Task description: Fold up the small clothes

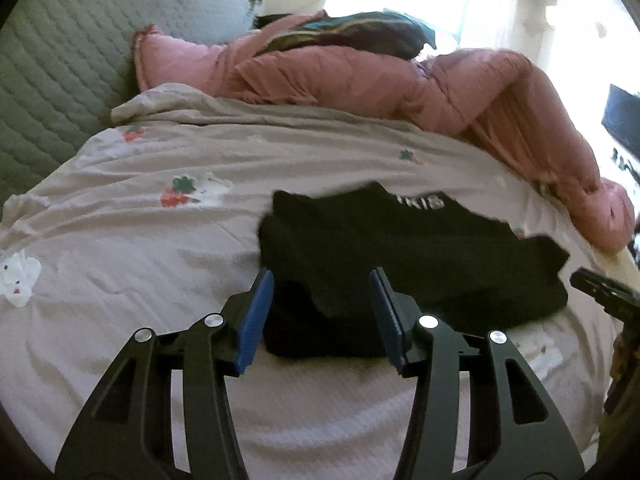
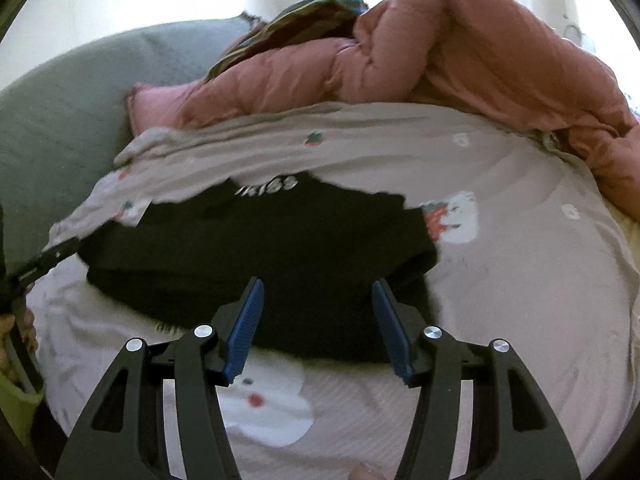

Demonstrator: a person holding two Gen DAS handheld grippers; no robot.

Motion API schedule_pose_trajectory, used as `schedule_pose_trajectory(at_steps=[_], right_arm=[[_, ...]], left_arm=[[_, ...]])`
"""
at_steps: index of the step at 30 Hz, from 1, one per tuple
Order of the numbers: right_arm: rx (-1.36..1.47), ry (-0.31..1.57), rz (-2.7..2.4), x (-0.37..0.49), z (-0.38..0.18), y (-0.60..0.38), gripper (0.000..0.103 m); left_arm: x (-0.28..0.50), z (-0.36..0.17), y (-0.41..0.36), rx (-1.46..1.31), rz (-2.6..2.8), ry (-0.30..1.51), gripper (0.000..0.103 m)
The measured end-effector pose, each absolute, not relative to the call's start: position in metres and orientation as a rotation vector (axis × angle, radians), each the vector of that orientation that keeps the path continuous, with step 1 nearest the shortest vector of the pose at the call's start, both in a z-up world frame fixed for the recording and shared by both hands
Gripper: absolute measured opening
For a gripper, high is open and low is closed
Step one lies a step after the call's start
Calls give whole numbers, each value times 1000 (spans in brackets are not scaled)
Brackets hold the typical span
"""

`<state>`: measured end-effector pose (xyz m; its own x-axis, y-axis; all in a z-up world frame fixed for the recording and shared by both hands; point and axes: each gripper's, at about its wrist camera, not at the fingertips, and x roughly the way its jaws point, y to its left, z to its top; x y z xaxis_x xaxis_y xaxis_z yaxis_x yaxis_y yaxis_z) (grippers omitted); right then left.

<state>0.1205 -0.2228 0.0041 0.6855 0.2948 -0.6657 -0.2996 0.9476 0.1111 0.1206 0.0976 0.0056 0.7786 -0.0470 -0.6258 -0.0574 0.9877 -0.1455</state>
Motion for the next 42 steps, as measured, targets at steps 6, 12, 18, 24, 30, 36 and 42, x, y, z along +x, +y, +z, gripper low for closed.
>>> schedule_pose_trajectory(at_steps=[6, 12, 18, 24, 30, 36, 42], right_arm=[[-39, 794, 393, 113, -10, -199, 22], [-57, 818, 408, 117, -18, -187, 21], [-70, 854, 374, 133, -28, -182, 21], [-91, 854, 366, 149, -28, -175, 21], [-86, 865, 372, 173, -29, -170, 21], [-77, 874, 375, 199, -26, -162, 21], [-59, 870, 368, 229, -21, -159, 21]], left_arm=[[115, -11, 68, -91, -66, 739, 33], [120, -30, 51, -9, -68, 796, 33], [132, -38, 49, 34, -49, 821, 33], [141, -27, 51, 45, -36, 785, 33], [162, -28, 59, -15, -52, 822, 33], [194, -16, 62, -38, -47, 811, 33], [233, 0, 78, -136, -19, 799, 34]])
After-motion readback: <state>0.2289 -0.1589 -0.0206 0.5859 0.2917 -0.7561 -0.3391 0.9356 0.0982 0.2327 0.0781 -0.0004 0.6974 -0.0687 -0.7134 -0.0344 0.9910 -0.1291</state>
